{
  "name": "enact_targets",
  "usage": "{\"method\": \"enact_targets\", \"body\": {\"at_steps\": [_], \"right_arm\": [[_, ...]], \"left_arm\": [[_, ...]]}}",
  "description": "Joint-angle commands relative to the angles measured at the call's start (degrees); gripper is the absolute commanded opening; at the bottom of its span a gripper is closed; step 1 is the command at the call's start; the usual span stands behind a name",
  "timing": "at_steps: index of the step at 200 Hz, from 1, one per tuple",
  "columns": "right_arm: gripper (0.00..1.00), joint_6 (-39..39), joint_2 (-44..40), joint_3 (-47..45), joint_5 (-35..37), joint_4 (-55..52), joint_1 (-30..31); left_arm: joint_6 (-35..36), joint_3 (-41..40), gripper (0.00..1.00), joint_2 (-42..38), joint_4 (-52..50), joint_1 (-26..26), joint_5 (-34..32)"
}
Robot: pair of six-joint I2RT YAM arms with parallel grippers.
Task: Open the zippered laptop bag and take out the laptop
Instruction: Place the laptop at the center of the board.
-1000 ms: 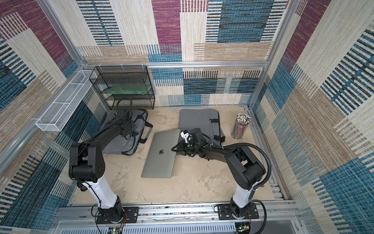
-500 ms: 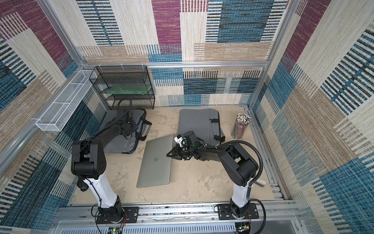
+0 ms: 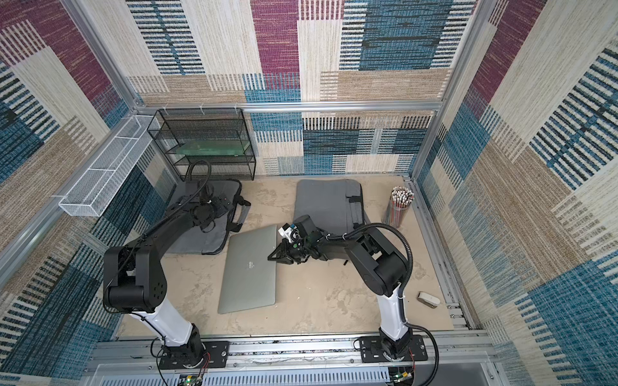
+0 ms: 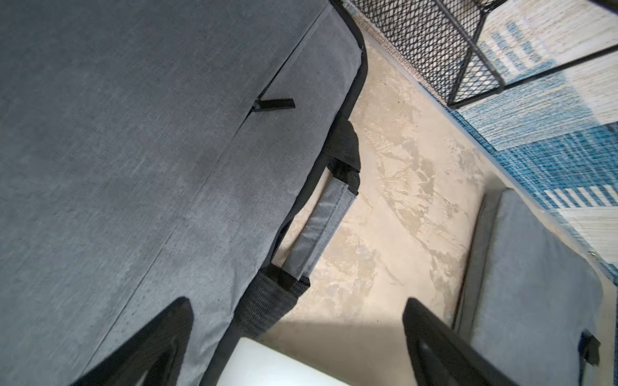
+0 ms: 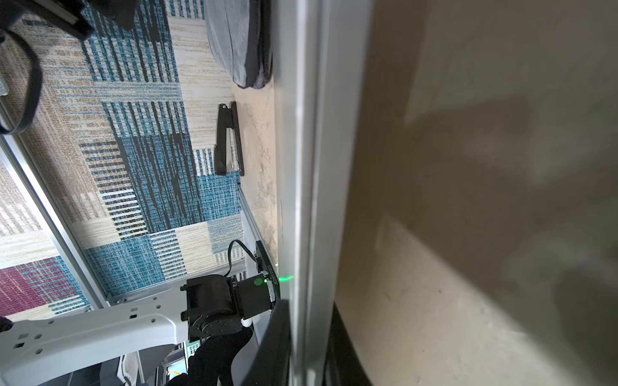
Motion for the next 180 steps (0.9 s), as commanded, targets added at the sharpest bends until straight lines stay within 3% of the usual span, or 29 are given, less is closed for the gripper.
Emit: {"method": "enact_targets", "body": {"at_steps": [1, 35, 66, 132, 180], "right_arm": [[0.14, -0.69, 1.21, 0.37, 4.25, -8.97, 0.18], [0.34, -2.45, 1.43, 1.26, 5.93, -13.43, 0.15], [0.44, -3.89, 1.14, 1.19, 6.81, -15.98, 0.23], [0.55, -8.86, 3.40, 6.45, 8.02, -22.94, 2.32], [0.56, -11.27, 3.30, 7.55, 10.46, -28.86, 4.52]], "left_arm": [[1.28, -1.71, 1.00, -2.52, -0.81, 0.01, 2.45], [0.01, -6.66, 1.00, -7.50, 0.47, -0.02, 5.62], [-0.39, -11.04, 1.00, -12.57, 1.10, 0.00, 7.07], [-0.19, -12.52, 1.00, -16.01, -0.81, 0.01, 7.80], [-1.31, -13.45, 1.00, -17.16, 0.61, -0.02, 8.51]]}}
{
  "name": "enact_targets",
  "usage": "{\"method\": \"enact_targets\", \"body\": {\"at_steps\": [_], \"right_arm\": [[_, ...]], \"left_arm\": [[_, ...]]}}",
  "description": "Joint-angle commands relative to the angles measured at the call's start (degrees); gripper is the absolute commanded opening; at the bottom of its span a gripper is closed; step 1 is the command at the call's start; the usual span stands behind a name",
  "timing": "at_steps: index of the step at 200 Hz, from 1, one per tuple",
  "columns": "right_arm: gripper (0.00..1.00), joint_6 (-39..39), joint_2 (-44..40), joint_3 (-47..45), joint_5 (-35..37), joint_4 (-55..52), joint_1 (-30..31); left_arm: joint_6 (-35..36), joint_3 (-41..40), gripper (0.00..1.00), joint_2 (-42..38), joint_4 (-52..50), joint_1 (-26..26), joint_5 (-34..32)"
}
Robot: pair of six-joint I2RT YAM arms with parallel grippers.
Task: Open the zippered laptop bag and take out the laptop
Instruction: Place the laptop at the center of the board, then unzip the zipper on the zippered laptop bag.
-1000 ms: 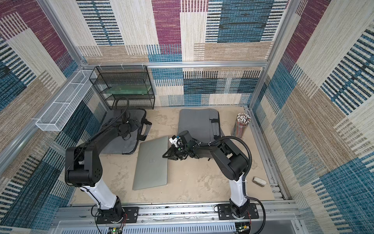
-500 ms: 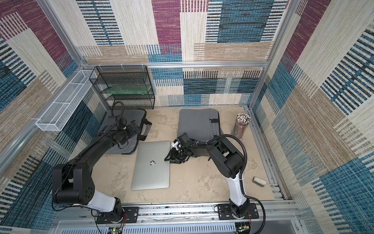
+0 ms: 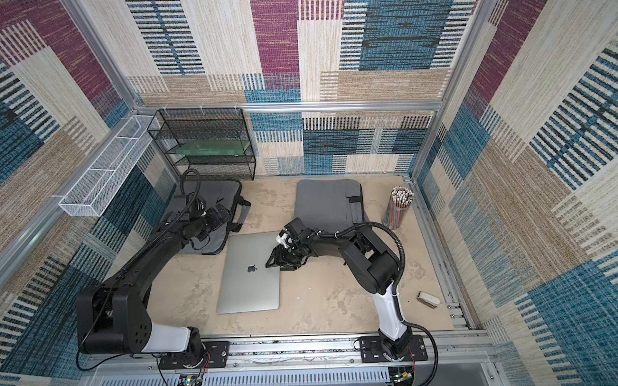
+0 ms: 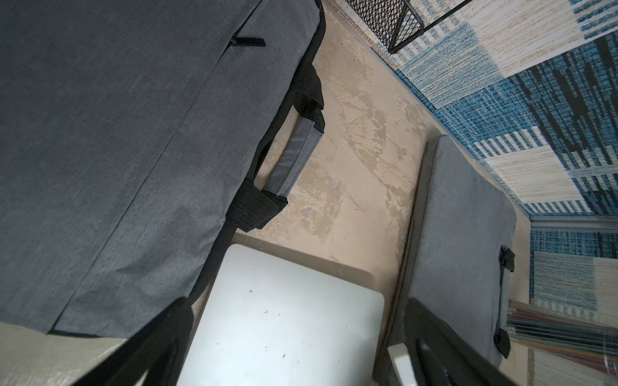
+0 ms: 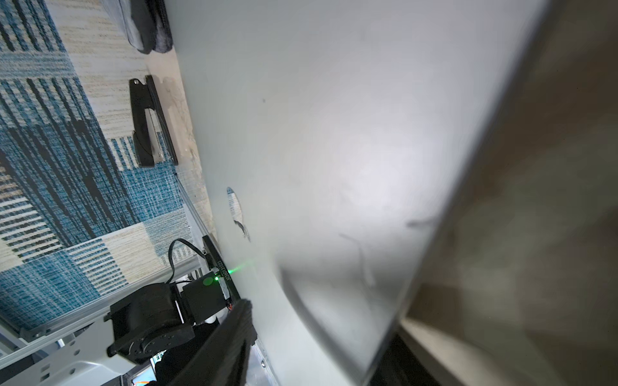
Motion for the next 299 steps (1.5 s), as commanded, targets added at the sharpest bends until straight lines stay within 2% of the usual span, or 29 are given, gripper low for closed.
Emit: {"method": "enact_targets", "body": {"at_steps": [1, 32, 57, 94, 115, 126, 137, 163, 195, 206, 241, 259, 299], "right_arm": [[0.56, -2.07, 0.22, -0.41, 4.01, -8.61, 1.28], [0.61, -2.26, -1.32, -0.53, 6.99, -10.15, 1.86], [0.67, -2.43, -3.71, -0.42, 11.99, -12.05, 1.54], [0.78, -2.86, -8.90, -1.62, 19.44, -14.42, 1.42], [0.82, -3.43, -11.93, -1.42, 24.00, -16.42, 1.21], [0.84, -3.85, -13.92, -1.10, 26.70, -17.59, 0.97], [0.87, -4.18, -16.02, -0.54, 29.78, -19.05, 0.28], [0.92, -4.88, -21.64, -0.12, 36.17, -21.07, -2.81], [1.00, -5.89, -27.71, -1.21, 42.17, -22.99, -9.12], [0.95, -5.98, -29.64, -1.85, 44.84, -23.72, -11.02], [0.95, -5.99, -34.47, -5.96, 50.93, -24.63, -15.40], [0.95, -6.11, -35.86, -8.68, 50.56, -24.53, -18.37], [0.95, -6.78, -38.79, -14.77, 48.01, -21.50, -25.01]], "left_arm": [[-0.61, -0.33, 1.00, -0.63, 0.83, 0.00, 1.07], [0.18, -0.34, 1.00, -0.94, 2.85, 0.09, 1.91], [-0.82, 0.22, 1.00, -1.64, 3.37, 1.02, 3.07], [-6.39, -3.36, 0.89, -5.18, 8.68, 4.93, 8.56], [-7.66, -5.30, 0.80, -7.93, 9.40, 5.72, 7.49], [-6.74, -5.49, 0.82, -8.89, 9.22, 5.72, 7.50], [-6.52, -5.66, 1.00, -9.40, 9.29, 5.71, 8.04], [-7.14, -6.49, 0.98, -9.17, 11.49, 5.10, 12.49], [-5.86, -6.86, 0.98, -7.32, 11.69, -1.16, 12.54], [-5.19, -6.58, 0.98, -6.12, 11.69, -4.30, 12.07], [-1.80, -4.25, 1.00, -0.48, 11.69, -14.13, 11.99], [-0.30, -2.85, 0.94, 2.71, 11.61, -18.48, 12.34], [2.46, 1.81, 0.89, 11.29, 9.45, -25.87, 12.17]]}}
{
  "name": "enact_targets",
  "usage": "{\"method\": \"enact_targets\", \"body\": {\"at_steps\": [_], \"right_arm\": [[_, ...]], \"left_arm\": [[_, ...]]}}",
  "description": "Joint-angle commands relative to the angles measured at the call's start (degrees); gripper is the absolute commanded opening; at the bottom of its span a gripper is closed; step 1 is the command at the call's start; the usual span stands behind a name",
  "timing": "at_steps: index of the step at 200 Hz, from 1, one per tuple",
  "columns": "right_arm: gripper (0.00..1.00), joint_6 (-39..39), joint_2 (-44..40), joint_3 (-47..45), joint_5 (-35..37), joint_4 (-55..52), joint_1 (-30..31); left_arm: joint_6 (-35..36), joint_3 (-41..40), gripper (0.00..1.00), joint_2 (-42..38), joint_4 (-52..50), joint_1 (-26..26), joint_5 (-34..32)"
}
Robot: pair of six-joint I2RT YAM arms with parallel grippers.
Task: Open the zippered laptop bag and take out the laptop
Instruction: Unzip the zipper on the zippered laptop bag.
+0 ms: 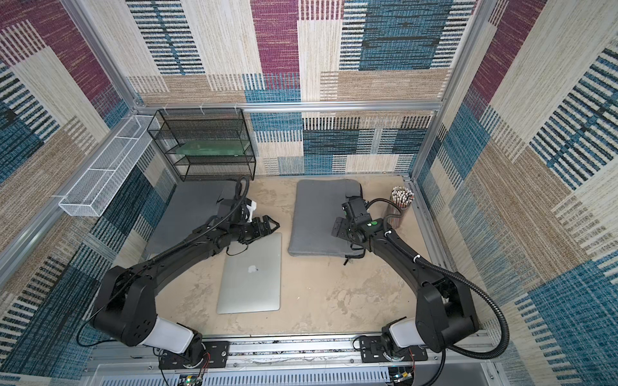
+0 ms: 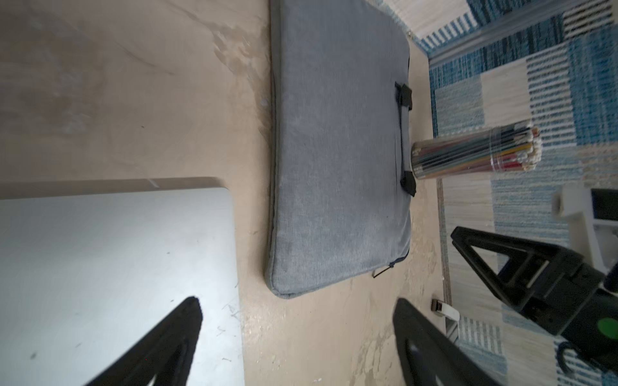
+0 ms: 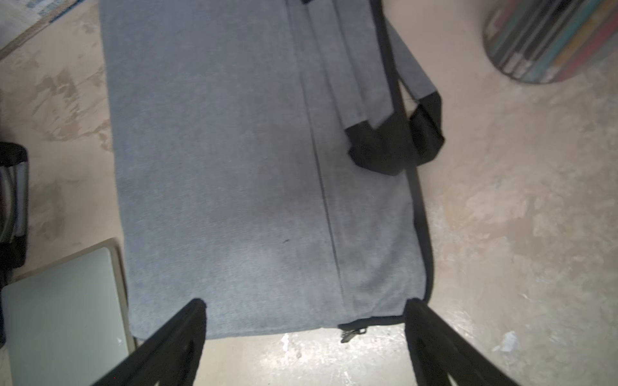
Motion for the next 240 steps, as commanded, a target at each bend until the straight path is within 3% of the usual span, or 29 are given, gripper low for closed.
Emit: {"method": "enact_targets", "body": {"at_steps": [1, 39, 103, 136, 195, 240], "right_arm": [[0.95, -1.07, -1.85, -2.50, -0.57, 2.12, -2.47], [0.95, -1.25, -3.49, -6.30, -2.32, 4.03, -5.70], [1.00, -0.03, -3.12, -11.91, -5.18, 6.79, -6.49], [0.87, 1.96, -6.53, -15.45, -4.03, 6.63, -4.16], [0.60, 7.43, -7.93, -18.62, 2.78, 5.98, 6.51], [0.53, 7.80, -4.29, -18.71, 3.83, 9.07, 8.51]], "left_arm": [[4.09, 2.94, 0.89, 3.78, -1.35, -3.06, 0.19], [9.51, 10.74, 0.85, 12.55, -8.70, -8.22, -4.07], [13.50, 17.17, 0.80, 20.58, -15.26, -9.87, -8.62], [13.26, 17.22, 0.75, 21.59, -15.30, -10.58, -7.84], [11.88, 16.54, 0.70, 23.17, -14.82, -11.97, -6.84], [11.35, 16.43, 0.64, 24.06, -14.92, -12.12, -7.00]]}}
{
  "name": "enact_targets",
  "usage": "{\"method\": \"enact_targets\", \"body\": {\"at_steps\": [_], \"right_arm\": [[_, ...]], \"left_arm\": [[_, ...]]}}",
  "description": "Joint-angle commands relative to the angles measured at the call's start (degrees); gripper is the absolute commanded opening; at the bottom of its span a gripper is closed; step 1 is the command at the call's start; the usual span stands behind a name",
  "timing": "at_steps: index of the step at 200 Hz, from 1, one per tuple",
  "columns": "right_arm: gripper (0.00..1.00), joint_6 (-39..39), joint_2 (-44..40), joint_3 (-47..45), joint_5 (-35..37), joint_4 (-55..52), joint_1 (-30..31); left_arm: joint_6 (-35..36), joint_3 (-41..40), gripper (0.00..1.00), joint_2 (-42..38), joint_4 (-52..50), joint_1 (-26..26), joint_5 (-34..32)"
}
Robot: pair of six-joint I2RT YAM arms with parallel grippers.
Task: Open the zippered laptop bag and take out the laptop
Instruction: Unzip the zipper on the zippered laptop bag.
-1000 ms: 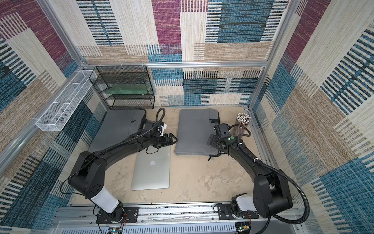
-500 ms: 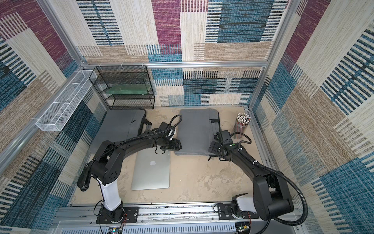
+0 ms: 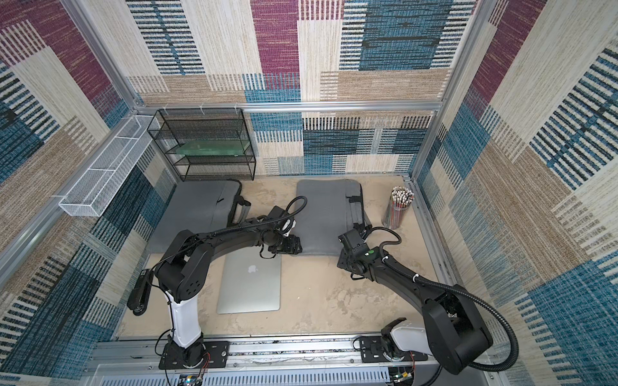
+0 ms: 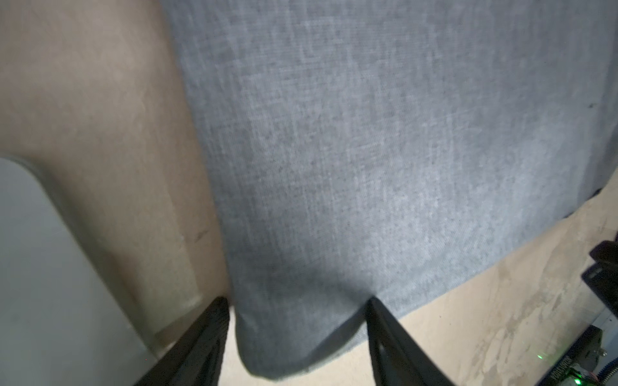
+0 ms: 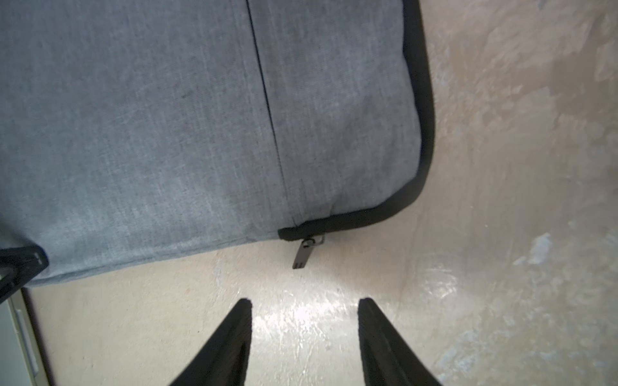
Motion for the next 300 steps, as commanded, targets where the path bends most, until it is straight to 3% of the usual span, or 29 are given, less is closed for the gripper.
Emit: {"method": "enact_targets", "body": {"at_steps": [1, 135, 221, 300], "right_arm": [[0.53, 1.18, 1.57, -0.20, 2.06, 3.04, 0.36], [0.41, 0.05, 8.62, -1.01, 6.15, 9.77, 0.09], [0.36, -4.72, 11.39, 1.24, 11.20, 10.15, -0.95], [0.06, -6.56, 12.77, 1.58, 10.59, 10.57, -1.31]], "left_arm": [[-0.78, -0.14, 0.64, 0.39, -0.42, -0.06, -0.18], [-1.02, -0.76, 0.35, 0.82, -1.06, -0.11, -1.82], [-0.18, -0.67, 0.18, 0.48, -2.58, -0.09, -3.86], [1.06, 0.79, 0.05, 0.09, -4.75, -0.05, -5.96]]}}
